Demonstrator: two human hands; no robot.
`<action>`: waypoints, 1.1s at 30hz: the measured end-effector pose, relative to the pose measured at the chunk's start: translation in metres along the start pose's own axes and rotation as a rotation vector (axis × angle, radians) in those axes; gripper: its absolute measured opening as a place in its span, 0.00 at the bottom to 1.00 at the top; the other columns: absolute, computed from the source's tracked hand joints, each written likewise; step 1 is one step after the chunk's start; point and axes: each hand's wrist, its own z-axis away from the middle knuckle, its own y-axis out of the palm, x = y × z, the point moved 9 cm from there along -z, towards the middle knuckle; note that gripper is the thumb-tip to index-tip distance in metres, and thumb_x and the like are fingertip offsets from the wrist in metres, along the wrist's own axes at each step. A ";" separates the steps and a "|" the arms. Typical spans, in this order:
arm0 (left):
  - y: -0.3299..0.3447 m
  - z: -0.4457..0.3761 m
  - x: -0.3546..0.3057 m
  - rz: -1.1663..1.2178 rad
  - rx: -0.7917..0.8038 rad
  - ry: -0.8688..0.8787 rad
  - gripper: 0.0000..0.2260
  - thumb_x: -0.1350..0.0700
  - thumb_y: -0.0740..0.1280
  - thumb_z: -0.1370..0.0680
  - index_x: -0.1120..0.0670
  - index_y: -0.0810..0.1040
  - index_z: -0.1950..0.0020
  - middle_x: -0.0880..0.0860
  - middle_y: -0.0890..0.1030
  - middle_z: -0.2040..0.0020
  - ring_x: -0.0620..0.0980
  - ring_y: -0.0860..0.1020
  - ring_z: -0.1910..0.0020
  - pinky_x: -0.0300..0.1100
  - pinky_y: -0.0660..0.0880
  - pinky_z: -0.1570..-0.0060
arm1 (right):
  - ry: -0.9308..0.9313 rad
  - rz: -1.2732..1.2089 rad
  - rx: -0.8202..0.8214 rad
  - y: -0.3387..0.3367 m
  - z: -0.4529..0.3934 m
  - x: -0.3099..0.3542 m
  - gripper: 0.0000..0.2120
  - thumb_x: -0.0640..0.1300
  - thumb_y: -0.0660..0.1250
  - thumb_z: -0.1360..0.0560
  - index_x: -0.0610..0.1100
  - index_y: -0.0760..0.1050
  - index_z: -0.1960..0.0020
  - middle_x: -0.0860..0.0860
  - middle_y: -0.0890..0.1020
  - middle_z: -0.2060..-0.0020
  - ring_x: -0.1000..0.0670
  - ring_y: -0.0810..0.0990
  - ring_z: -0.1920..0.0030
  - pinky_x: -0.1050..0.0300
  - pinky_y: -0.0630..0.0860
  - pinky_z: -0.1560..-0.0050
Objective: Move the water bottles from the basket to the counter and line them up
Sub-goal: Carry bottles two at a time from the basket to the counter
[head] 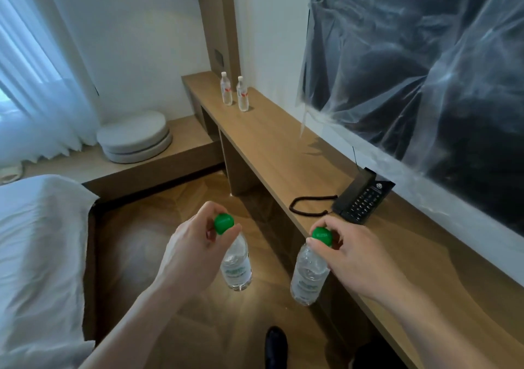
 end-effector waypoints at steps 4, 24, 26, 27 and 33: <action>-0.006 -0.075 0.012 0.002 -0.014 -0.035 0.08 0.43 0.72 0.21 0.41 0.75 0.48 0.44 0.80 0.62 0.44 0.74 0.68 0.37 0.70 0.69 | -0.031 -0.007 0.057 0.011 -0.089 0.004 0.11 0.66 0.64 0.21 0.60 0.74 0.49 0.57 0.83 0.59 0.56 0.82 0.58 0.52 0.83 0.61; -0.055 -0.403 0.117 0.032 -0.027 -0.022 0.09 0.43 0.73 0.22 0.40 0.75 0.48 0.42 0.80 0.59 0.40 0.77 0.60 0.31 0.71 0.65 | -0.017 -0.004 0.100 0.055 -0.435 0.067 0.11 0.64 0.67 0.21 0.57 0.76 0.51 0.56 0.82 0.59 0.60 0.81 0.56 0.62 0.81 0.66; -0.060 -0.439 0.131 0.028 -0.002 -0.010 0.09 0.44 0.73 0.22 0.40 0.75 0.48 0.43 0.79 0.60 0.39 0.76 0.60 0.30 0.71 0.64 | 0.017 0.006 0.096 0.065 -0.464 0.072 0.10 0.63 0.68 0.21 0.57 0.76 0.50 0.57 0.82 0.59 0.63 0.80 0.55 0.64 0.80 0.66; -0.062 -0.457 0.137 0.023 0.012 -0.004 0.09 0.44 0.73 0.22 0.40 0.75 0.48 0.43 0.79 0.60 0.38 0.76 0.60 0.29 0.71 0.64 | 0.036 0.004 0.091 0.070 -0.478 0.075 0.10 0.63 0.68 0.21 0.57 0.76 0.50 0.58 0.82 0.59 0.63 0.80 0.55 0.64 0.79 0.66; -0.062 -0.564 0.164 -0.021 0.091 0.056 0.09 0.42 0.71 0.21 0.40 0.73 0.47 0.42 0.79 0.57 0.39 0.77 0.58 0.32 0.68 0.62 | 0.131 -0.066 -0.052 0.088 -0.549 0.083 0.07 0.62 0.68 0.21 0.59 0.77 0.51 0.58 0.82 0.61 0.54 0.80 0.61 0.57 0.77 0.66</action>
